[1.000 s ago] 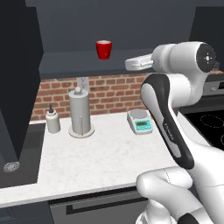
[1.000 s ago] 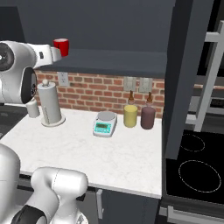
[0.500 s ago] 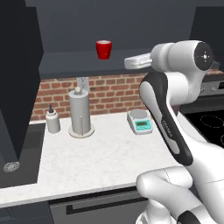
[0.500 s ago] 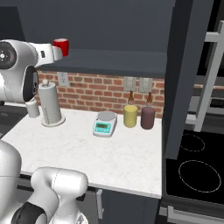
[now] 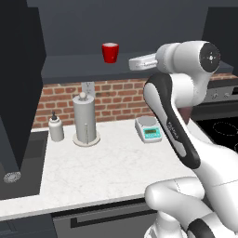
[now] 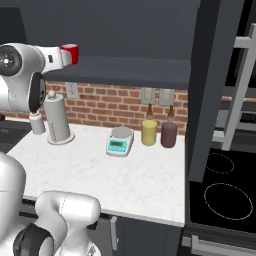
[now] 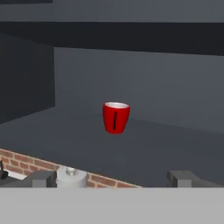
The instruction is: Gather all objects into one cabinet and sort the glasses and bowls to opposite sides.
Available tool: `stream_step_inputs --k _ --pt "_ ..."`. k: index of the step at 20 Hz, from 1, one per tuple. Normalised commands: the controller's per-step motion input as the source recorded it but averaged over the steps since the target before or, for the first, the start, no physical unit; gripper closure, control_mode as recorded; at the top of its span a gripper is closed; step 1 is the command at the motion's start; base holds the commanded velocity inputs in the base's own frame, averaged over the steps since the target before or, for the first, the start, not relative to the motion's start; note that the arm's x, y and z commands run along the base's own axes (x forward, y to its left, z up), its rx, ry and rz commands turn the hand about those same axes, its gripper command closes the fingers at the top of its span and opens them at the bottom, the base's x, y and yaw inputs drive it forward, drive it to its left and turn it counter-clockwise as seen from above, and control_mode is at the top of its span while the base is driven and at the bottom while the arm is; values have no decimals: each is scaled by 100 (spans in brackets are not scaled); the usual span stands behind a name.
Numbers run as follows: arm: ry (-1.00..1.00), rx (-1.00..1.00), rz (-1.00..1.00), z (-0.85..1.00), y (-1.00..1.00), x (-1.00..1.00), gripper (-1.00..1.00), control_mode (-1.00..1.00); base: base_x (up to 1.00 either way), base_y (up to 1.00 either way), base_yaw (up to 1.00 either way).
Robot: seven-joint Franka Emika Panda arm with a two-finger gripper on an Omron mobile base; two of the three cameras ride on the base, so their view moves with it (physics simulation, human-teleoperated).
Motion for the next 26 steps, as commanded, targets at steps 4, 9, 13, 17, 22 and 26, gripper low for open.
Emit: stream_step_inputs --k 4,9,13,17,22,26 --pt "0 6 0 0 0 40 -100 -100 0 0 0" --pt "0 8 0 0 0 41 -100 -100 0 0 0" --pt "0 1 0 0 0 49 -100 -100 0 0 0" --pt "2 0 0 -1 0 57 -100 -100 0 0 0" --pt "2 0 0 0 7 37 -100 -100 0 0 0" --pt "3 0 0 0 18 24 -100 -100 0 0 0"
